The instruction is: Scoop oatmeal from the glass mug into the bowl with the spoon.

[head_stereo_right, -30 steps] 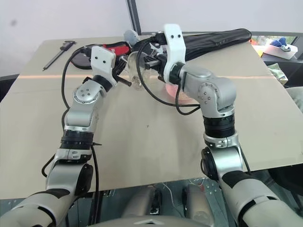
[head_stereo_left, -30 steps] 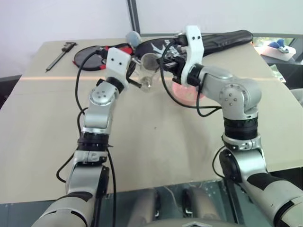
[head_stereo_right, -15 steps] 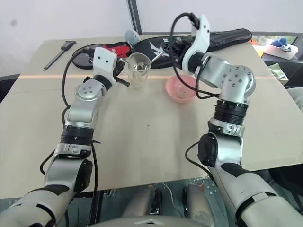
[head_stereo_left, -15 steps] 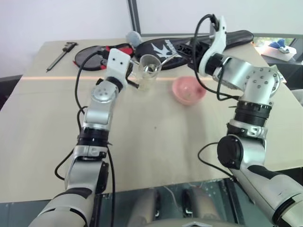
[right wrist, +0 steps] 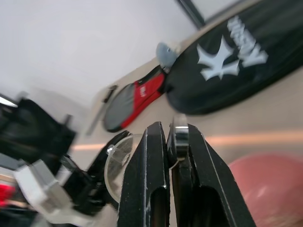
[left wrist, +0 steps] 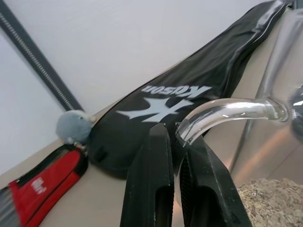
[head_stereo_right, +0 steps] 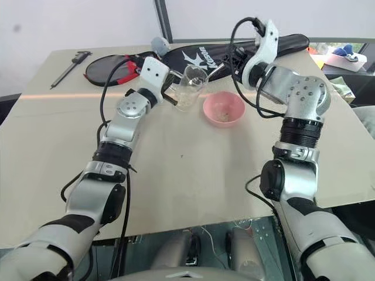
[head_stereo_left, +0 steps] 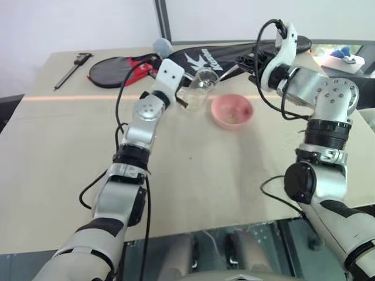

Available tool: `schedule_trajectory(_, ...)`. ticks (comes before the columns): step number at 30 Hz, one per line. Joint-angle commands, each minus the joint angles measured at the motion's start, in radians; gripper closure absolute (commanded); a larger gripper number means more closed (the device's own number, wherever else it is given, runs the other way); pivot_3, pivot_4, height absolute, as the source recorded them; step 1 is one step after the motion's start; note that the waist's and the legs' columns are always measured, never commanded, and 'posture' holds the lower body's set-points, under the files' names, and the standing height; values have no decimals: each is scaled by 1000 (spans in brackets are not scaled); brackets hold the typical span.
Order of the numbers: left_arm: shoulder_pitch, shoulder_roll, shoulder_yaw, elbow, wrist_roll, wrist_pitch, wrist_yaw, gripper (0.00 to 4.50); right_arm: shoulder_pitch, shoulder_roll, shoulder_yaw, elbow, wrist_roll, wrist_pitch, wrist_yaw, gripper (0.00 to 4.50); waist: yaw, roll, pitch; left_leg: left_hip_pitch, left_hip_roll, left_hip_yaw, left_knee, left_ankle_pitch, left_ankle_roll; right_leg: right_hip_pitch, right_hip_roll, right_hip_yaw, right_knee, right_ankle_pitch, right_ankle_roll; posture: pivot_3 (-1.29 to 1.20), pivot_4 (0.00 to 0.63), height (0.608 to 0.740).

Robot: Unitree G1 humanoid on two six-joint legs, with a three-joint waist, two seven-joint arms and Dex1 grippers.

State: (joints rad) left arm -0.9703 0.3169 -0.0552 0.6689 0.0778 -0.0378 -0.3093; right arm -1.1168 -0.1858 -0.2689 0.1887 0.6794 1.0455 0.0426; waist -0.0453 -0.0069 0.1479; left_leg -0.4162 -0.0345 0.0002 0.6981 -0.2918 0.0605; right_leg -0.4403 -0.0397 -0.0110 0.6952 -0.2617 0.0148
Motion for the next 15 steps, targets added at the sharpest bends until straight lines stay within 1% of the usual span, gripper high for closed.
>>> schedule_trajectory(1,-65,7,29,-28,-13,-70,11,4440,48,-38,195,-87,-156,-133,77,4500,0,0,0,0,0,0,0,0,0,0,0,0,0,0,0,0,150,740)
schedule_trajectory(5,-69,-6,31,-37,-17,-79,12,4440,100,-54,354,-135,-279,-235,131,4500,3,0,0,0,0,0,0,0,0,0,0,0,0,0,0,0,150,740)
schedule_trajectory(7,-65,-10,30,-51,-19,-77,10,4440,123,-50,391,-150,-306,-253,148,4500,4,0,0,0,0,0,0,0,0,0,0,0,0,0,0,0,150,740)
schedule_trajectory(11,-57,-10,31,-63,-20,-77,8,4440,137,-7,343,-155,-264,-198,155,4500,6,0,0,0,0,0,1,0,0,0,0,0,0,0,0,0,150,740)
schedule_trajectory(15,-45,-3,33,-57,-18,-76,8,4440,102,50,192,-120,-170,-88,111,4500,7,0,0,0,0,-1,1,0,0,0,0,0,0,0,0,0,150,740)
